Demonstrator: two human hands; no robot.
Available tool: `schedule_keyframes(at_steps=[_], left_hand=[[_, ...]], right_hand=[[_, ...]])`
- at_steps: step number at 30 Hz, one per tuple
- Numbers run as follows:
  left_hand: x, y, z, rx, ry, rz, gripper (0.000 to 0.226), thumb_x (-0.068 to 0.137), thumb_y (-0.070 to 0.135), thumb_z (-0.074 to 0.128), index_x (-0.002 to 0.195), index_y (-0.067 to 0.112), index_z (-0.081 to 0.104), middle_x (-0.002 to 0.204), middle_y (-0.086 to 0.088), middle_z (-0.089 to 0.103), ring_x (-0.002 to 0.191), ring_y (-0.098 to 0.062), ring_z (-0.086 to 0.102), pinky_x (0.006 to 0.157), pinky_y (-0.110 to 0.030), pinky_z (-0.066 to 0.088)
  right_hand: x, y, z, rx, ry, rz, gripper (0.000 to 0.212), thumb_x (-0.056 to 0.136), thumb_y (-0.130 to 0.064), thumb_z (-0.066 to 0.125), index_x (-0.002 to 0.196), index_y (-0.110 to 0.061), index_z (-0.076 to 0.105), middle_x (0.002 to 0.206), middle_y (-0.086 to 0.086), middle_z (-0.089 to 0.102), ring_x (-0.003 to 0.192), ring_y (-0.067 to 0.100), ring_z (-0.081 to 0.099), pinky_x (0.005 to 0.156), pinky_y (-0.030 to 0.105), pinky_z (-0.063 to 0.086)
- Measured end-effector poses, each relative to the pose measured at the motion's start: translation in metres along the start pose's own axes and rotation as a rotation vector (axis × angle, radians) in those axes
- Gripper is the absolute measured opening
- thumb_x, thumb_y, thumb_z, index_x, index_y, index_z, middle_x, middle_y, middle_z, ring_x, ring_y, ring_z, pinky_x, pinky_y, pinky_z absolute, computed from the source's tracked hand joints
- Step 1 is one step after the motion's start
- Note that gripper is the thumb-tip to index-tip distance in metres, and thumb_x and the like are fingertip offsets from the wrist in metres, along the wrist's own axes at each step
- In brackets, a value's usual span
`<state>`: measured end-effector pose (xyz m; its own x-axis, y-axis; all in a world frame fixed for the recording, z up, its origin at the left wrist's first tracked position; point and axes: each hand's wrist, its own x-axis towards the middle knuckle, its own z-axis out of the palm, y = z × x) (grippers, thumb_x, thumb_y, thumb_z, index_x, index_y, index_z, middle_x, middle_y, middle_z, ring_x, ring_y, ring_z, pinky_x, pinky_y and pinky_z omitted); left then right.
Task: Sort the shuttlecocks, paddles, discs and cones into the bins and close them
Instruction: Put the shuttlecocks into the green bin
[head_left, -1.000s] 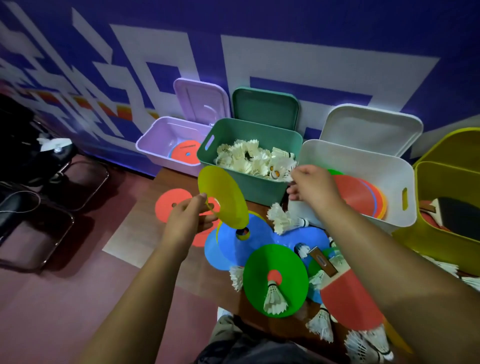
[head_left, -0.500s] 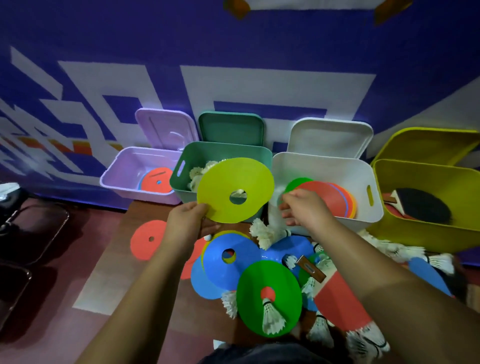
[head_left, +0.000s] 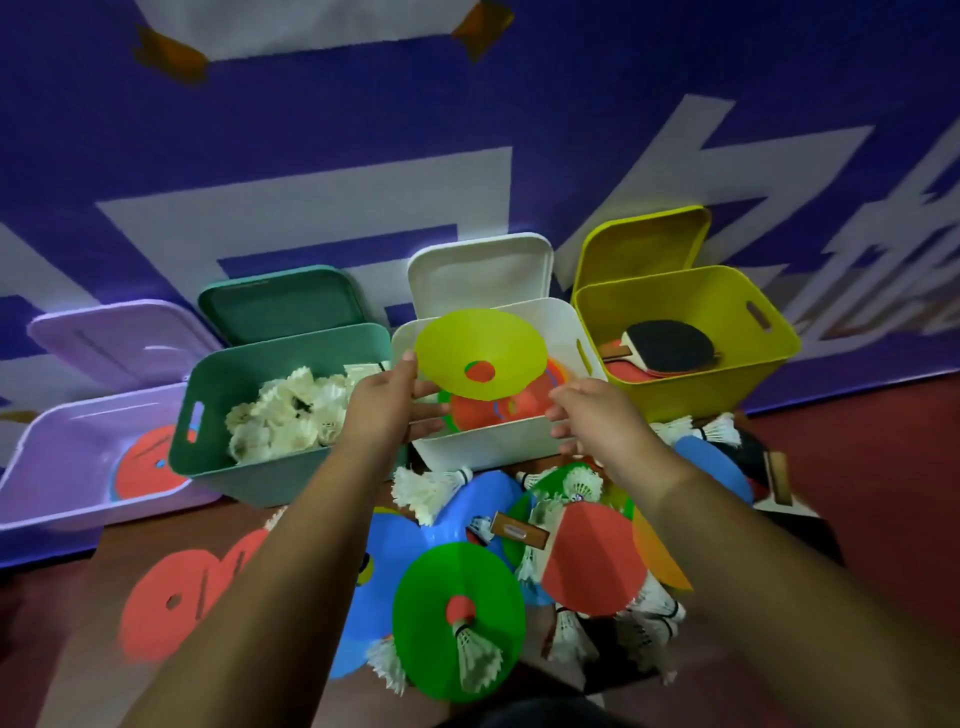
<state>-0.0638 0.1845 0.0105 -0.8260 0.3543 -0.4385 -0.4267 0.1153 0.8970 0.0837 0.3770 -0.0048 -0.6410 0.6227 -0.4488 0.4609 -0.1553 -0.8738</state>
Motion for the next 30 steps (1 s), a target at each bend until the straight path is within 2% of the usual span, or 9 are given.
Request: schedule_keyframes(at_steps=[5,9,15,19,23,25,26,28,30], left_hand=[[-0.005,-0.020,0.011,0.183,-0.031,-0.055,0.032,0.107,0.032,0.056,0.120,0.005,0.066,0.100,-0.008,0.081,0.075,-0.027,0.072,0.074,-0.044,0.063],[-0.024,-0.045,-0.006,0.251,0.003,-0.081,0.027,0.106,0.024,0.056,0.116,0.003,0.069,0.099,-0.014,0.079,0.074,-0.026,0.064,0.067,-0.039,0.055],[-0.045,-0.084,-0.049,0.286,0.194,-0.143,0.018,0.106,0.024,0.056,0.104,0.015,0.072,0.096,-0.007,0.080,0.069,-0.020,0.071,0.071,-0.038,0.058],[-0.064,-0.113,-0.079,0.244,0.294,-0.187,0.021,0.106,0.023,0.058,0.109,0.006,0.070,0.100,-0.014,0.079,0.069,-0.027,0.064,0.071,-0.040,0.054],[-0.094,-0.141,-0.096,0.277,0.356,-0.217,0.017,0.106,0.022,0.057,0.098,0.014,0.070,0.097,-0.011,0.078,0.072,-0.025,0.063,0.070,-0.035,0.051],[-0.106,-0.163,-0.105,0.300,0.382,-0.244,0.013,0.105,0.019,0.058,0.100,0.014,0.069,0.099,-0.009,0.076,0.072,-0.025,0.063,0.069,-0.035,0.051],[-0.111,-0.175,-0.109,0.309,0.400,-0.259,0.010,0.103,0.017,0.059,0.104,0.013,0.068,0.100,-0.010,0.075,0.071,-0.024,0.063,0.067,-0.034,0.050],[-0.121,-0.199,-0.117,0.338,0.442,-0.301,0.012,0.098,0.012,0.064,0.109,0.010,0.068,0.096,-0.012,0.072,0.070,-0.023,0.062,0.064,-0.031,0.048],[-0.129,-0.223,-0.124,0.373,0.474,-0.346,0.015,0.085,0.016,0.070,0.098,0.011,0.067,0.082,-0.011,0.065,0.067,-0.025,0.058,0.065,-0.033,0.046]], right_hand=[[0.001,0.020,-0.020,-0.061,-0.020,0.011,0.019,0.104,-0.020,0.055,0.108,-0.008,0.069,0.093,0.006,0.071,0.069,0.018,0.063,0.056,0.031,0.055],[0.002,0.039,-0.006,-0.172,-0.118,-0.001,0.017,0.104,-0.020,0.055,0.104,-0.011,0.069,0.090,0.004,0.073,0.070,0.018,0.066,0.062,0.035,0.056],[-0.002,0.056,0.034,-0.336,-0.280,-0.035,0.019,0.104,-0.021,0.054,0.096,-0.013,0.070,0.089,0.004,0.075,0.069,0.018,0.068,0.062,0.037,0.058],[-0.013,0.070,0.062,-0.404,-0.412,-0.033,0.018,0.102,-0.019,0.054,0.094,-0.014,0.070,0.088,0.006,0.076,0.061,0.018,0.065,0.056,0.035,0.053],[-0.028,0.085,0.081,-0.573,-0.557,-0.104,0.017,0.099,-0.022,0.054,0.092,-0.018,0.069,0.088,0.001,0.077,0.068,0.019,0.072,0.061,0.037,0.060],[-0.034,0.095,0.087,-0.689,-0.653,-0.168,0.016,0.099,-0.031,0.055,0.093,-0.025,0.068,0.086,-0.003,0.076,0.071,0.020,0.075,0.066,0.043,0.065],[-0.036,0.101,0.089,-0.785,-0.705,-0.211,0.015,0.098,-0.036,0.055,0.094,-0.029,0.068,0.086,-0.004,0.076,0.071,0.020,0.075,0.069,0.045,0.065],[-0.042,0.112,0.093,-0.969,-0.827,-0.262,0.015,0.098,-0.039,0.059,0.108,-0.034,0.069,0.093,-0.007,0.074,0.075,0.018,0.073,0.069,0.039,0.061],[-0.046,0.126,0.096,-1.105,-0.953,-0.293,0.031,0.098,-0.036,0.066,0.128,-0.032,0.066,0.111,-0.006,0.071,0.084,0.015,0.068,0.066,0.030,0.051]])
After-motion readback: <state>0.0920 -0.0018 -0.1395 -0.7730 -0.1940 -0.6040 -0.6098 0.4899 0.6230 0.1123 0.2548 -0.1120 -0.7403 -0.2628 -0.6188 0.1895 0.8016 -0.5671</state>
